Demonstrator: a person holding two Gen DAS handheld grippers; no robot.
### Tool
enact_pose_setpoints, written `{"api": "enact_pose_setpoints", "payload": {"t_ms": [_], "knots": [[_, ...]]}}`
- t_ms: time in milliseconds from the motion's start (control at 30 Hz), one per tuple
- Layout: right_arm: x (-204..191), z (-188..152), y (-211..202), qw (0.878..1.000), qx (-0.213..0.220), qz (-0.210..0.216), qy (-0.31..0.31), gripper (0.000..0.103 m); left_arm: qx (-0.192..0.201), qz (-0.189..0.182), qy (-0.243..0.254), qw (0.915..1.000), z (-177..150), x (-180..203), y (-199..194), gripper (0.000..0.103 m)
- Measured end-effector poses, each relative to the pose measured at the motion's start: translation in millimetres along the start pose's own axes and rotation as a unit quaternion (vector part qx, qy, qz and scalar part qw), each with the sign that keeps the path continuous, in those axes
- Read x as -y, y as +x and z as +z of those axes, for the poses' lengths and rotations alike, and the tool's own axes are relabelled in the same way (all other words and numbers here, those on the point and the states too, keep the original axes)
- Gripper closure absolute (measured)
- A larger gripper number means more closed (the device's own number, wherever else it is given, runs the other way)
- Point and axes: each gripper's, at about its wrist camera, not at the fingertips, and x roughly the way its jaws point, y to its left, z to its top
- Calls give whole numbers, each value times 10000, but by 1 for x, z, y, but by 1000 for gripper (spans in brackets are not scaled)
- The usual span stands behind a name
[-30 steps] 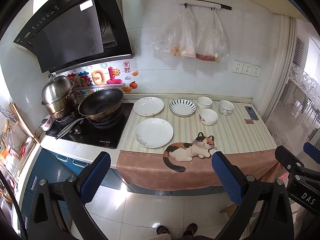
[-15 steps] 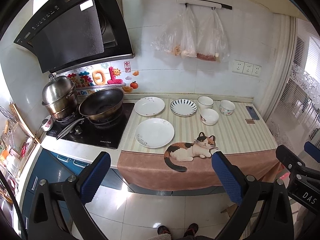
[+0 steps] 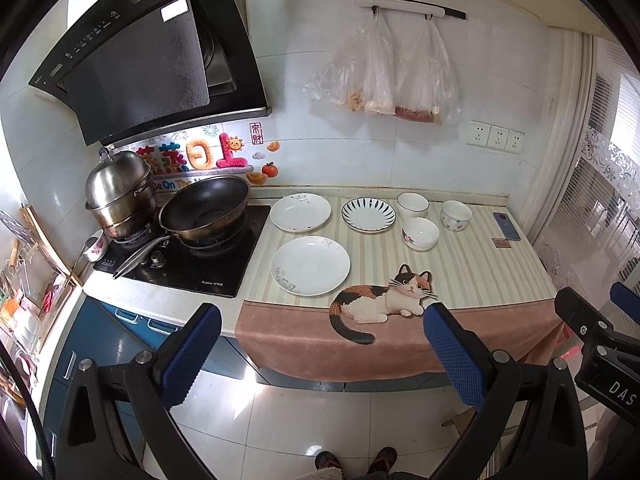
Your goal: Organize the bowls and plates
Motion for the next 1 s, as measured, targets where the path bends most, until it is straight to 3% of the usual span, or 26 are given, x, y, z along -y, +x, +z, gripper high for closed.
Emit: {"api": "enact_pose_setpoints", "payload": {"t_ms": [1000], "knots": [[-1,-2,1,10000,5,-1,0,0,39,37,3,10000,3,-1,2,0]]}}
